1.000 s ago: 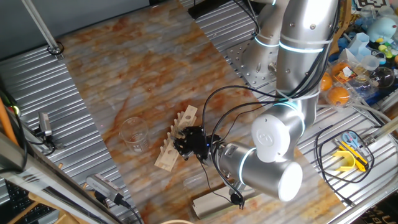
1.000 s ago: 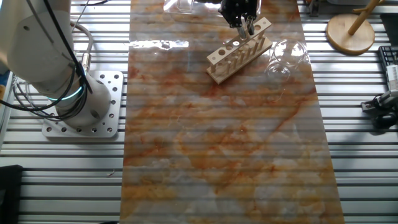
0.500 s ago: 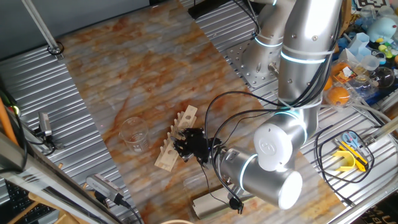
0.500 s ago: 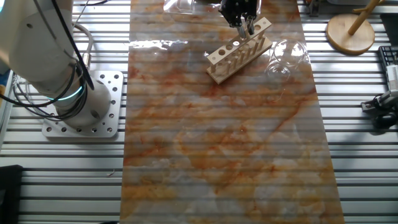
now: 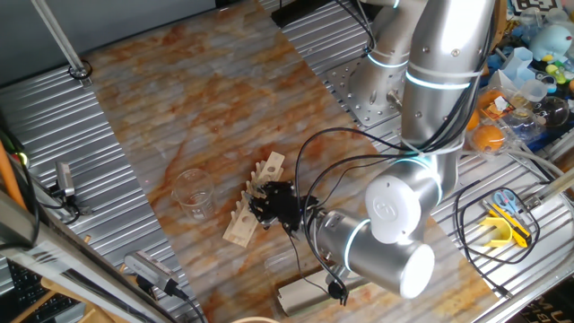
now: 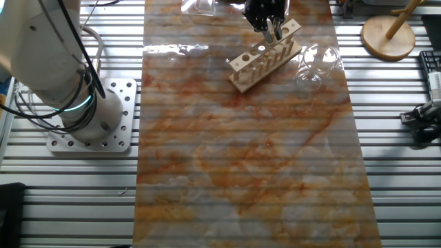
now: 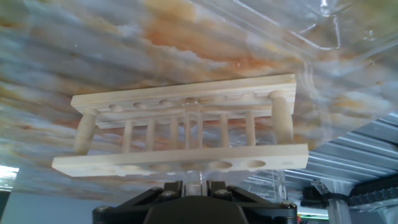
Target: Pour out the test tube
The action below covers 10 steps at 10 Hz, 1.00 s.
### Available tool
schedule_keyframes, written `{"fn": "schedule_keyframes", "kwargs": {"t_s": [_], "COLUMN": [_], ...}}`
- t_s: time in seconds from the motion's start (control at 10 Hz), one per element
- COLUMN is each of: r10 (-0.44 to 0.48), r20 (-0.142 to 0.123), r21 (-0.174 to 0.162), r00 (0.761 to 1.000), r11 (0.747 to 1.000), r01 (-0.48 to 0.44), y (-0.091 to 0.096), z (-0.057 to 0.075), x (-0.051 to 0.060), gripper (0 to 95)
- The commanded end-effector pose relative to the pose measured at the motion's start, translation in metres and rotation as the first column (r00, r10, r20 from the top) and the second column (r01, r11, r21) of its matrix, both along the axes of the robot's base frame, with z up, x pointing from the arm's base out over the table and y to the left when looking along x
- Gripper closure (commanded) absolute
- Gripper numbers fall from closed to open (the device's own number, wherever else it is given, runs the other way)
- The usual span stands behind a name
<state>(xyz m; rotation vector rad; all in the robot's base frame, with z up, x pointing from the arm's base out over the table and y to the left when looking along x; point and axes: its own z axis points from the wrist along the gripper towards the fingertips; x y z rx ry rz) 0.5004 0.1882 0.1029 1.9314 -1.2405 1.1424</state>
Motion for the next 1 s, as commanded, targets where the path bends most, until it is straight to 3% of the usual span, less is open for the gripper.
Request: {"fn": "schedule_keyframes", "kwargs": {"t_s": [0.1,0.5,1.0], "r10": [-0.01,-0.032,-0.066], "r20": [0.012,0.019,0.051], "r21": [-0.012,-0.016,-0.033], "r00": [1.0,0.999,0.996], "r11": [1.0,0.999,0.997], "r01": [0.011,0.032,0.068], "y": [0.001,0.0014,0.0039], "z": [-0.0003,-0.0004,-0.0011], "x": [0.0005,0.0005,0.0005], "gripper": [76.0,76.0,76.0]}}
